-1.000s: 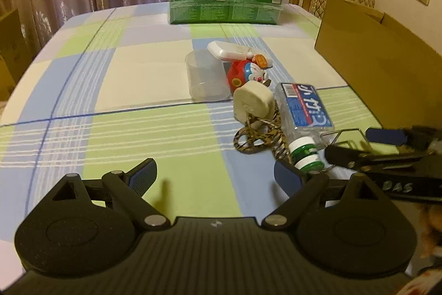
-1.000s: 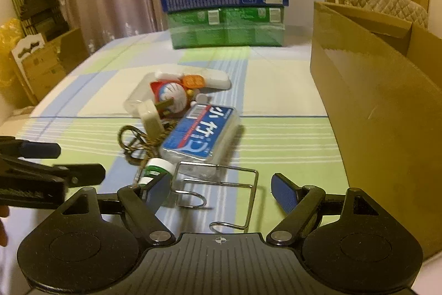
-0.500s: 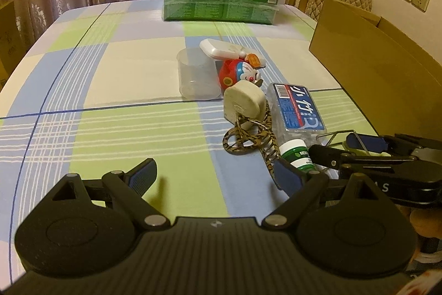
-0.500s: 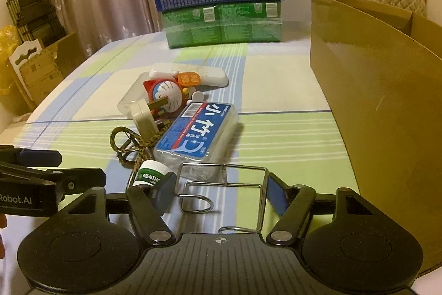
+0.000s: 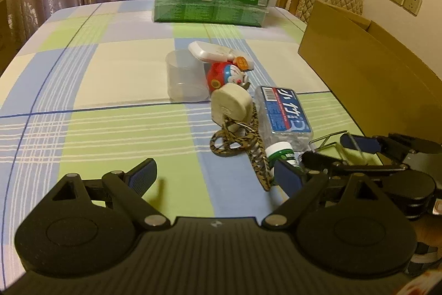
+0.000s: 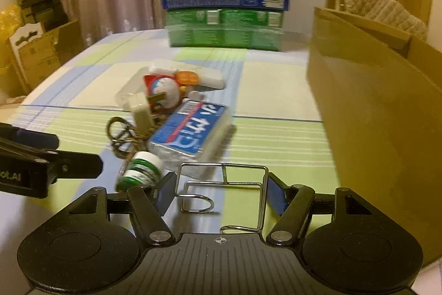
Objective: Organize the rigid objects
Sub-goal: 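Grasp the green lip salve jar with the left gripper while the right grasps the wire rack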
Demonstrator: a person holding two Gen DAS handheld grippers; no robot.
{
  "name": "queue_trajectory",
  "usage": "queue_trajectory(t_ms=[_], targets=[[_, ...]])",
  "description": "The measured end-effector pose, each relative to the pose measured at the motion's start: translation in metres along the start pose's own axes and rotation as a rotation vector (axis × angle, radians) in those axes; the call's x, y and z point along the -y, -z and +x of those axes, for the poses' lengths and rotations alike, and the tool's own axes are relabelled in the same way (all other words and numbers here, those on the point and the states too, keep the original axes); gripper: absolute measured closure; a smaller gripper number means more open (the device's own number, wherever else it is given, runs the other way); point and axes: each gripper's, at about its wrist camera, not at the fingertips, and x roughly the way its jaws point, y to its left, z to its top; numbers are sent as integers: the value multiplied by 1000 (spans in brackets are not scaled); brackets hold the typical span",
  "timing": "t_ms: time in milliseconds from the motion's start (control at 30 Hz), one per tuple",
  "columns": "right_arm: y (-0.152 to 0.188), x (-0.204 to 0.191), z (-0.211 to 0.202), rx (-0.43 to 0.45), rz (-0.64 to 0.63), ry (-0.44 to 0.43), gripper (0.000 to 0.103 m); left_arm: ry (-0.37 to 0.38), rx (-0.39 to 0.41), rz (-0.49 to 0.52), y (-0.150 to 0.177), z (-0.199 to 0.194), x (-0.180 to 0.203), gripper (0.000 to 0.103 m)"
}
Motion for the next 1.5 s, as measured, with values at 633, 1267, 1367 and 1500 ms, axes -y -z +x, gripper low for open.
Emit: queue_trajectory(t_ms=[633,1267,1367,1500], targets=[[18,6,-24,-41,42,-56,38,86,38,132,2,-4,21,44],[27,8,-37,-29,54,-24,38,113,-20,139,12,28,42,78],[27,8,-37,-28,56,-25,38,103,-17,136,14,28,43,78],[27,7,-38,-32,55,-28,38,83,-32,87,16,22,40,78]])
